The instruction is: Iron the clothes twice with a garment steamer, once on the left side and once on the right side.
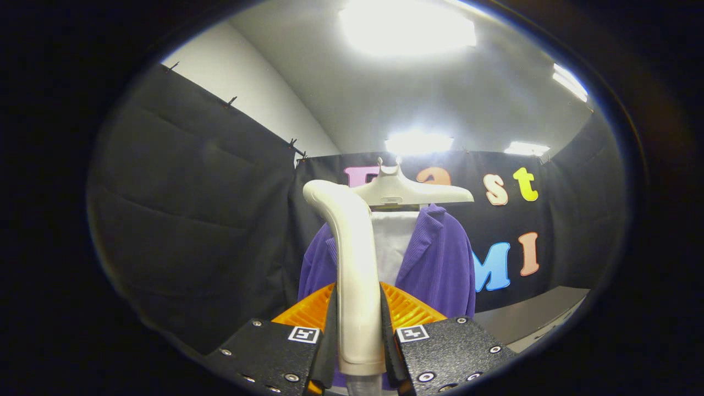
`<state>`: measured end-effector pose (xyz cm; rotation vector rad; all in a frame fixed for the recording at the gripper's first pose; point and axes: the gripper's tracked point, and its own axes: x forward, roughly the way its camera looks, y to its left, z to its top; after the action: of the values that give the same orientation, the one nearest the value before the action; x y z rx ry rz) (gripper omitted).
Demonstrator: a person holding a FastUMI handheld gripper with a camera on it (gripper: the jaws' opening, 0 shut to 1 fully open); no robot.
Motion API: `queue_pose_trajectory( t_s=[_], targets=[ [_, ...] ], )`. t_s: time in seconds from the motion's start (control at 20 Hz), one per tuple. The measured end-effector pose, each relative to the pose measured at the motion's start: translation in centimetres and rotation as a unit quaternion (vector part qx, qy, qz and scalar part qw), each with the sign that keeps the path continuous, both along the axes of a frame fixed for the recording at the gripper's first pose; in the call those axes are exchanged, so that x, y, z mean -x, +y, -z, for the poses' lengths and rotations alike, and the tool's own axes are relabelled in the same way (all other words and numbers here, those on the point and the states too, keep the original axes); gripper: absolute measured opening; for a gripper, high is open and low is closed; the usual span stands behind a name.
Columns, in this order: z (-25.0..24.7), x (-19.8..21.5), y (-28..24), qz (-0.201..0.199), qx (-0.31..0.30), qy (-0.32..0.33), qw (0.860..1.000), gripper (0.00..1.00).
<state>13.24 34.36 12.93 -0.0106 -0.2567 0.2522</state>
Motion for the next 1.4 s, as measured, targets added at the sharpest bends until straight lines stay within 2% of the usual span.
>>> queue_pose_trajectory(
  t_s=[0.2, 0.4, 0.5, 0.65, 1.4],
  targets=[
    [0.2, -2.3, 1.1, 0.023, -0.006, 0.006, 1.0, 0.36],
    [2.9, -4.5, 1.7, 0.046, -0.004, 0.048, 0.998, 0.37],
    [4.3, -4.8, 2.5, 0.044, 0.012, 0.058, 0.997, 0.37],
    [7.0, -4.7, 3.2, 0.039, 0.033, 0.084, 0.995, 0.37],
    [15.6, -4.4, 1.3, 0.054, 0.041, 0.167, 0.984, 0.37]
  ],
)
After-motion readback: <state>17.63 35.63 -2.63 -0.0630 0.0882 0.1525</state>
